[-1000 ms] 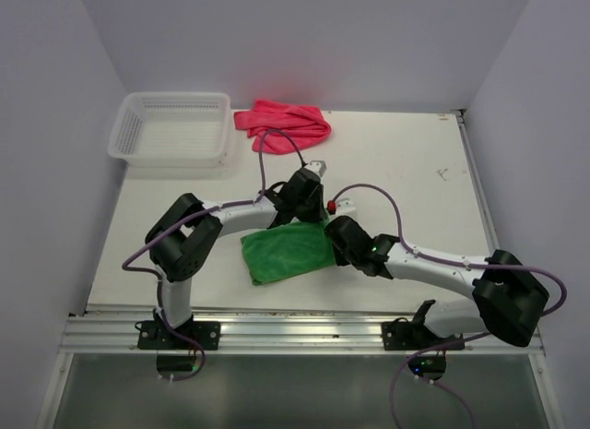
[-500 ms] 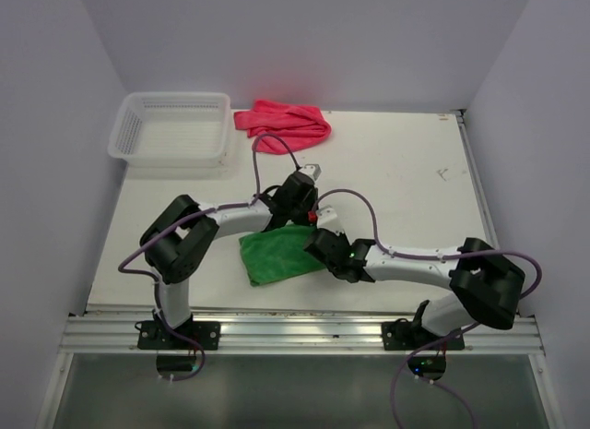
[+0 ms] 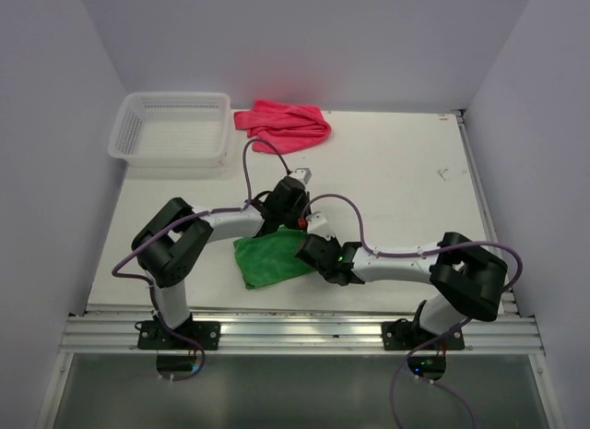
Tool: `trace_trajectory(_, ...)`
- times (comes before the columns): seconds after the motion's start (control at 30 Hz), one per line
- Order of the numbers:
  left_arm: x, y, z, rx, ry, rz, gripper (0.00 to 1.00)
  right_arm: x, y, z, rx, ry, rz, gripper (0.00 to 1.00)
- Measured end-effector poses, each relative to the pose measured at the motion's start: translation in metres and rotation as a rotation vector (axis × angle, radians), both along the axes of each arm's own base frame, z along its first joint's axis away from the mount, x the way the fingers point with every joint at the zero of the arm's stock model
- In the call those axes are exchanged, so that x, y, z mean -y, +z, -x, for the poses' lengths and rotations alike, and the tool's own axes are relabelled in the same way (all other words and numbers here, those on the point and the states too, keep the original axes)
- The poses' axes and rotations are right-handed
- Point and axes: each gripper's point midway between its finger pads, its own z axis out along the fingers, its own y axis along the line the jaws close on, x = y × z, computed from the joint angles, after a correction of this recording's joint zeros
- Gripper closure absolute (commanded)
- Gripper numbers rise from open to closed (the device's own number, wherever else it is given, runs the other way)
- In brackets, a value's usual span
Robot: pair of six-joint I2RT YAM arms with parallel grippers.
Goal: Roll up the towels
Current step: Roll the towel
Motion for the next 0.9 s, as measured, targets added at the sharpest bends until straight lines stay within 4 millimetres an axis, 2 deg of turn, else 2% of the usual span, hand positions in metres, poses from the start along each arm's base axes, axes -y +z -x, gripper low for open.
trace_trajectory(0.17,-0.003,-0.002,-0.001,0.005,0.011,0.009,0.98,-0.005,0.0,-0.001,0.001,0.015,-0.004,0.99)
trace_trajectory(0.37,-0.006,-0.006,-0.001,0.012,0.017,0.014,1.0,-0.02,0.004,0.005,-0.035,0.05,-0.086,0.78)
trace_trajectory(0.47,-0.011,-0.007,-0.001,0.028,0.035,0.025,1.0,-0.027,0.013,0.017,-0.074,0.089,-0.165,0.73)
trace_trajectory(0.63,-0.02,-0.008,-0.006,0.049,0.063,0.027,1.0,-0.034,0.042,0.028,-0.077,0.127,-0.3,0.64)
trace_trajectory(0.73,-0.02,-0.008,-0.006,0.057,0.065,0.035,1.0,-0.033,0.055,0.029,-0.067,0.12,-0.361,0.62)
trace_trajectory(0.9,-0.02,-0.009,-0.006,0.067,0.07,0.052,1.0,-0.016,0.06,0.017,-0.081,0.035,-0.454,0.57)
